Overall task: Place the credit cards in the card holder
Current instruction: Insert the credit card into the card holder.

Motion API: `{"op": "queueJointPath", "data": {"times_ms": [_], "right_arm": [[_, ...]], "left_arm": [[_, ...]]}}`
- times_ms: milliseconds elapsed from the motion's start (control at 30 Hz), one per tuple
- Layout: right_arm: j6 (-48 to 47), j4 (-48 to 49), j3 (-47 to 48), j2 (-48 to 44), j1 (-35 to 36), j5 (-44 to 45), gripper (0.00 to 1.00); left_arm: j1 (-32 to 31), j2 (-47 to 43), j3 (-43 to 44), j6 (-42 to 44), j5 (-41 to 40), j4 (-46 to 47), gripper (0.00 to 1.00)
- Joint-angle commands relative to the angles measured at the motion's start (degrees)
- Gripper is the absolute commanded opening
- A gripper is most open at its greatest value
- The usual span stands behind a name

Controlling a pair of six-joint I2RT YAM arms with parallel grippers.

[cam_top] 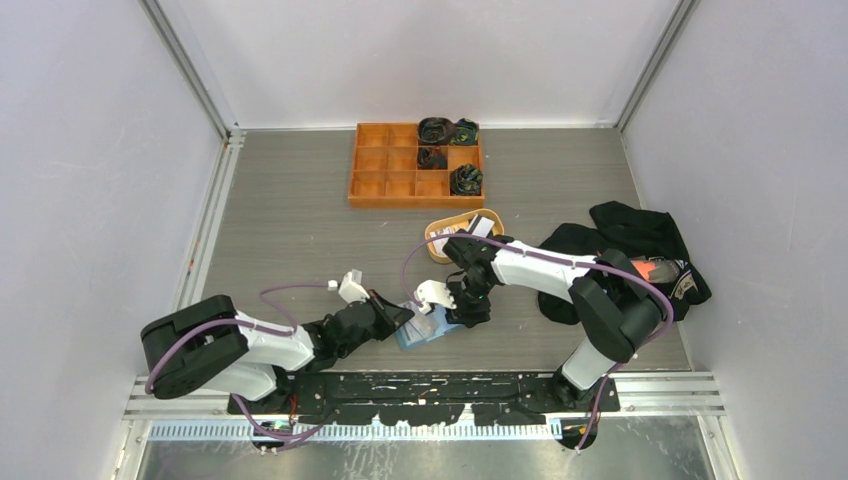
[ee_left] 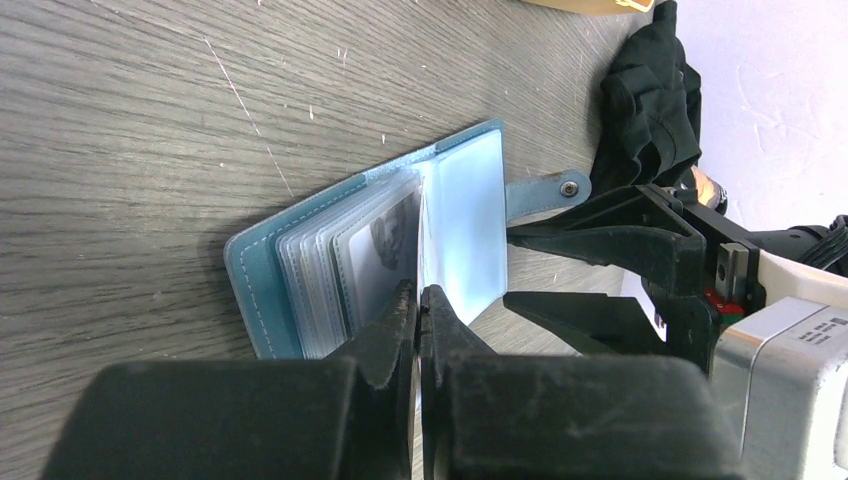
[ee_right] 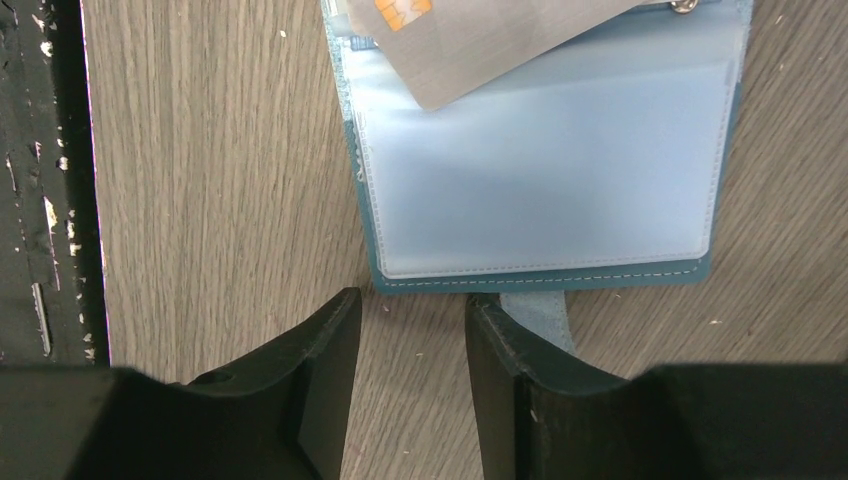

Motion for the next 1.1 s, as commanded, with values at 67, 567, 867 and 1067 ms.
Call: {"op": "queueJointPath", "data": {"times_ms": [67,567,867,1067], "right_arm": [[0.7,-0.5,1.5,0.6,0.7,-0.6,0.48],[0.8,-0.5,1.7,0.9,0.9,-0.4,0.47],[0.8,-0.7,2.0,1.4,1.2,0.0,0.47],[0.9,-0.7,2.0,1.5,1.4,0.3,0.47]], "left_arm": [[-0.3,1.8,1.5,0.0,-1.7,2.6,0.00],[-0.3,-0.4,1.3,1.5,-2.3,-0.6,0.00],[-0.3,-11.0,2.8,5.1,-5.0,-13.9,0.00],[-0.3,-6.1,3.2,4.8,-2.7,-8.2,0.00]]}}
